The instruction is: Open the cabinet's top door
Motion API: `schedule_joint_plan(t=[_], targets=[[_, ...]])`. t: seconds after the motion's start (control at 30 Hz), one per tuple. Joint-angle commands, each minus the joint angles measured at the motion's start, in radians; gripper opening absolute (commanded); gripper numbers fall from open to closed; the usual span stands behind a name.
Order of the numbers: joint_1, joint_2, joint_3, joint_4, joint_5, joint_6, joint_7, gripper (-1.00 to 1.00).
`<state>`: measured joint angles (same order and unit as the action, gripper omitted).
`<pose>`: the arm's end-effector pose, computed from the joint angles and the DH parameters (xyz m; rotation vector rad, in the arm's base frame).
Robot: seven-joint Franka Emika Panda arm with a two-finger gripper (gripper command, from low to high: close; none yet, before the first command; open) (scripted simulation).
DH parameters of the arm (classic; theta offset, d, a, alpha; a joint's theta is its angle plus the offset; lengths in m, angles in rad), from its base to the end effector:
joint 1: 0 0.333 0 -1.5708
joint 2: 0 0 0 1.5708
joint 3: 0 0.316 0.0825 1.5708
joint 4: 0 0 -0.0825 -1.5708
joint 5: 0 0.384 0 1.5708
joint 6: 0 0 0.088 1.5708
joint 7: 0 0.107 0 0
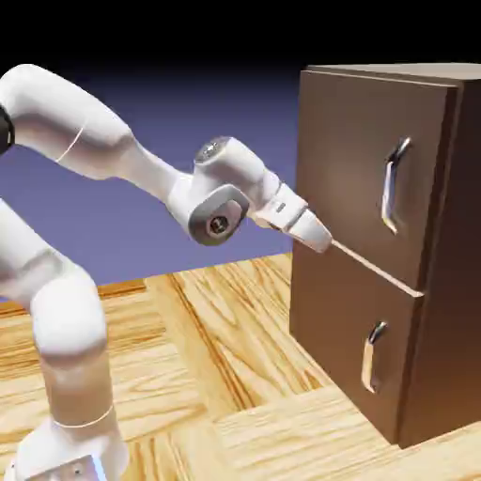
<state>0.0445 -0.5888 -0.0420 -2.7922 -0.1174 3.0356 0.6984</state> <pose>0.3896 0.0094 0.4737 -2.5543 0.7732 -1.1242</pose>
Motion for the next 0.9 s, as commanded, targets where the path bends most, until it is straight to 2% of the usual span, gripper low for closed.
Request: schedule_joint_plan(t=[0.0, 0.87], targets=[[0.012, -0.007, -0.016, 0.007, -0.044, -0.001, -0.016, 0.00], [0.325, -0.188, -0.421, 0.178, -1.174, -0.014, -0.426, 0.00]])
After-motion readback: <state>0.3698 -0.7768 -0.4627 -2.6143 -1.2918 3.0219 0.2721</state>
